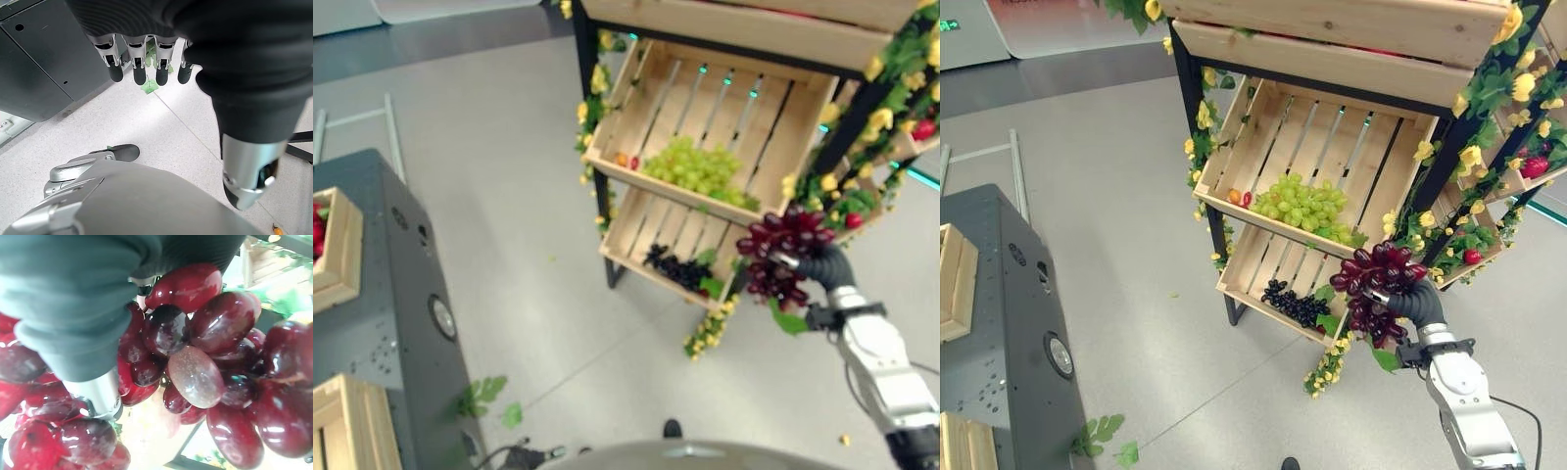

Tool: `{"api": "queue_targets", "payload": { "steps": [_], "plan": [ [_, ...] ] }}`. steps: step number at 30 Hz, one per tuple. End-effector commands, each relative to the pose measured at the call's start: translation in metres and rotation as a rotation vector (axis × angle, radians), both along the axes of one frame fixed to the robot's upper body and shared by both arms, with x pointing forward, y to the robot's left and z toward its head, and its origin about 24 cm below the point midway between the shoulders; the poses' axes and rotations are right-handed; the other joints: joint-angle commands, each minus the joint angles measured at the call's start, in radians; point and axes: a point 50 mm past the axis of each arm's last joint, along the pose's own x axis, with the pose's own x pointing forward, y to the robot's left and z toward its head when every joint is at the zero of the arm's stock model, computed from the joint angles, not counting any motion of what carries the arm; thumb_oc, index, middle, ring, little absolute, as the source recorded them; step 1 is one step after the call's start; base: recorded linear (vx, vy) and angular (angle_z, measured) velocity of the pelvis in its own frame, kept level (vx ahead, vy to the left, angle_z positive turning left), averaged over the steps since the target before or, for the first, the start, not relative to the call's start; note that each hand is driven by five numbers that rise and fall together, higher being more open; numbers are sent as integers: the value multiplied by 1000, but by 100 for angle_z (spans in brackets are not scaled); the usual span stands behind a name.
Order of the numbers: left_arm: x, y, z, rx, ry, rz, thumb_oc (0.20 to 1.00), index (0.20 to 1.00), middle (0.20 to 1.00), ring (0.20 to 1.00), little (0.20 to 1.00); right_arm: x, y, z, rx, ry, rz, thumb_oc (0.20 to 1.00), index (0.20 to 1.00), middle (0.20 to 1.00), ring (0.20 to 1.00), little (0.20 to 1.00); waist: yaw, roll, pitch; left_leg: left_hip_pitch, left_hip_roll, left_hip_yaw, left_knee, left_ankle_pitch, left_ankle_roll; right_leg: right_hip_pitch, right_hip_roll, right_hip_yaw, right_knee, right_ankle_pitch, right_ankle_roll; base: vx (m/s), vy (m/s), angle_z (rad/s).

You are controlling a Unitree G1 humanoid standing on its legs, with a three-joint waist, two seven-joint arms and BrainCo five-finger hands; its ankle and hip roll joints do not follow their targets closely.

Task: Pick up the fruits from the basket on one side to the basket on the other side

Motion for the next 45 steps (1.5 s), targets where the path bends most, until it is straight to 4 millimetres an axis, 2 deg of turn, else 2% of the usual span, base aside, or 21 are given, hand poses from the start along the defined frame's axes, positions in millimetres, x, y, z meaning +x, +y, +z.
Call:
{"api": "queue_targets", "payload": {
  "steps": [1, 9, 12, 16, 17, 18, 19, 25, 30, 33, 38, 42, 45],
  "plan": [
    [6, -13, -4, -26, 39, -93, 1000, 1000, 1000, 1000, 1000, 14, -1, 57, 8, -248, 24, 200, 200, 200, 200, 200, 41, -53, -36, -34, -53, 7, 21, -32, 58, 28, 4, 1, 23, -94, 74, 0, 0, 0],
    [4, -13, -4, -31, 56, -108, 1000, 1000, 1000, 1000, 1000, 33, 23, 77, 10, -297, 137, 200, 200, 200, 200, 200, 62, -61, -40, -28, -51, 14, 16, -36, 57, 34, 4, 7, 17, -92, 76, 5, 2, -1],
    [0, -11, -4, -32, 68, -109, 1000, 1000, 1000, 1000, 1000, 46, 31, 87, -5, -299, 178, 200, 200, 200, 200, 200, 78, -68, -39, -24, -52, 12, 17, -38, 58, 40, 3, 6, 15, -90, 76, 0, 0, 0],
    [0, -11, -4, -34, 70, -109, 1000, 1000, 1000, 1000, 1000, 61, 31, 97, -16, -297, 177, 200, 200, 200, 200, 200, 88, -73, -33, -26, -52, 12, 18, -37, 58, 39, 2, 6, 16, -87, 76, 0, 2, 1],
    [-1, -11, -5, -37, 75, -111, 1000, 1000, 1000, 1000, 1000, 70, 30, 105, -37, -291, 170, 200, 200, 200, 200, 200, 96, -80, -31, -28, -51, 12, 19, -36, 57, 38, 1, 4, 15, -85, 75, 0, 1, 6],
    [-1, -12, -5, -38, 75, -110, 1000, 1000, 1000, 1000, 1000, 71, 30, 105, -37, -292, 171, 200, 200, 200, 200, 200, 96, -79, -30, -28, -51, 12, 19, -36, 57, 38, 1, 4, 15, -85, 75, 0, 0, 0],
    [-3, -12, -5, -38, 81, -111, 1000, 1000, 1000, 1000, 1000, 82, 29, 111, -55, -277, 155, 200, 200, 200, 200, 200, 103, -85, -26, -30, -51, 11, 19, -34, 56, 37, 0, 3, 14, -83, 76, -1, 8, -4],
    [-3, -12, -5, -46, 85, -115, 1000, 1000, 1000, 1000, 1000, 109, 28, 125, -111, -233, 116, 200, 200, 200, 200, 200, 123, -103, -5, -47, -47, 7, 27, -28, 53, 28, -2, -2, 16, -77, 76, 0, 2, -1],
    [0, -9, -4, -45, 74, -111, 1000, 1000, 1000, 1000, 1000, 123, 25, 135, -154, -206, 85, 200, 200, 200, 200, 200, 134, -111, 10, -62, -48, 4, 31, -23, 51, 18, -2, -8, 17, -73, 76, -8, 3, 2],
    [4, -4, -3, -39, 57, -98, 1000, 1000, 1000, 1000, 1000, 135, 15, 151, -198, -196, 17, 200, 200, 200, 200, 200, 146, -116, 28, -81, -49, -7, 33, -13, 48, 3, -6, -19, 18, -69, 76, -35, 9, 1],
    [8, 1, -1, -29, 37, -79, 1000, 1000, 1000, 1000, 1000, 144, 0, 171, -209, -203, -74, 200, 200, 200, 200, 200, 160, -121, 52, -109, -53, -24, 40, -5, 46, -13, -11, -32, 22, -67, 73, -21, 3, 14],
    [9, 1, -1, -33, 32, -70, 1000, 1000, 1000, 1000, 1000, 147, -12, 180, -218, -191, -141, 200, 200, 200, 200, 200, 165, -123, 65, -122, -55, -36, 42, 1, 43, -21, -14, -42, 23, -65, 72, -25, -2, 8],
    [13, 2, 0, -33, 14, -66, 1000, 1000, 1000, 1000, 1000, 151, -32, 184, -223, -145, -249, 200, 200, 200, 200, 200, 177, -122, 88, -144, -59, -52, 43, 12, 39, -30, -18, -58, 26, -66, 70, -43, -4, 14]
  ]
}}
